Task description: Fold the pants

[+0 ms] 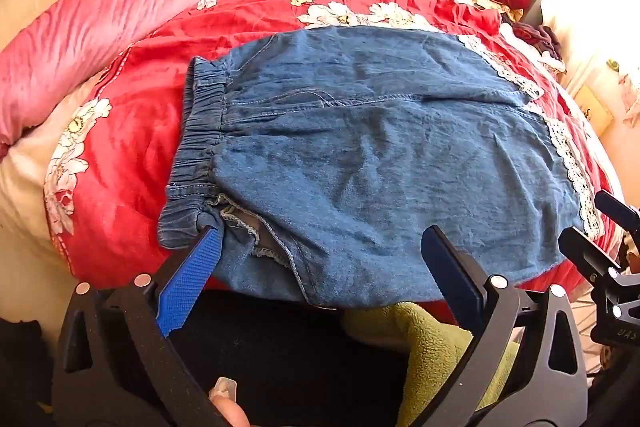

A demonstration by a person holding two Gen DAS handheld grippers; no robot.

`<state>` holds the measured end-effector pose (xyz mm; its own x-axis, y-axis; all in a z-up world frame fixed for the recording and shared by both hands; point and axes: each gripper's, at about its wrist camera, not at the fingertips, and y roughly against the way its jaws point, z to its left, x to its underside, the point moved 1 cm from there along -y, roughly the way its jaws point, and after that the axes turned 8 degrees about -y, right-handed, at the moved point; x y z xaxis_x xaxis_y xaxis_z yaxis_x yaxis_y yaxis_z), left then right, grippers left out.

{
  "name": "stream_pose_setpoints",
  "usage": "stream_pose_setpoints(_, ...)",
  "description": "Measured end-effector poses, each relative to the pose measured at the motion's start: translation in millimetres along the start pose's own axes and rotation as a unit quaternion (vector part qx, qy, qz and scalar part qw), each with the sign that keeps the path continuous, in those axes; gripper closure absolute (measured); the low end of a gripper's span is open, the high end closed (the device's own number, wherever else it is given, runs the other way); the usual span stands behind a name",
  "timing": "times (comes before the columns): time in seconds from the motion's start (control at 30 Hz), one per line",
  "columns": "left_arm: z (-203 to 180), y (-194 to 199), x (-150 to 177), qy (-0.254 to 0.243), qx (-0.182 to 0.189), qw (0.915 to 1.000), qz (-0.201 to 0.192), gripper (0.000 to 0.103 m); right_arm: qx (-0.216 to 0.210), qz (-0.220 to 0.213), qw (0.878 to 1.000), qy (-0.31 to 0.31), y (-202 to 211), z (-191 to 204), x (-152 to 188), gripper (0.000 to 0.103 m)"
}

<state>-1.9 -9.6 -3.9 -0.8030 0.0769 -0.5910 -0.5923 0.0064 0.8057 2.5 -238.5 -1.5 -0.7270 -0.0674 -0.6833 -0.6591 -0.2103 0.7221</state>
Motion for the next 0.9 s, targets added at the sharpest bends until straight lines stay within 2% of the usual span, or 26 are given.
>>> stream_pose_setpoints(0.9, 0.9, 1.9, -1.4, -0.002, 0.001, 1.0, -0.002, 0.009, 0.001, 0.004, 1.0, 0.001, -2.2, 0.7, 0.7, 0.004)
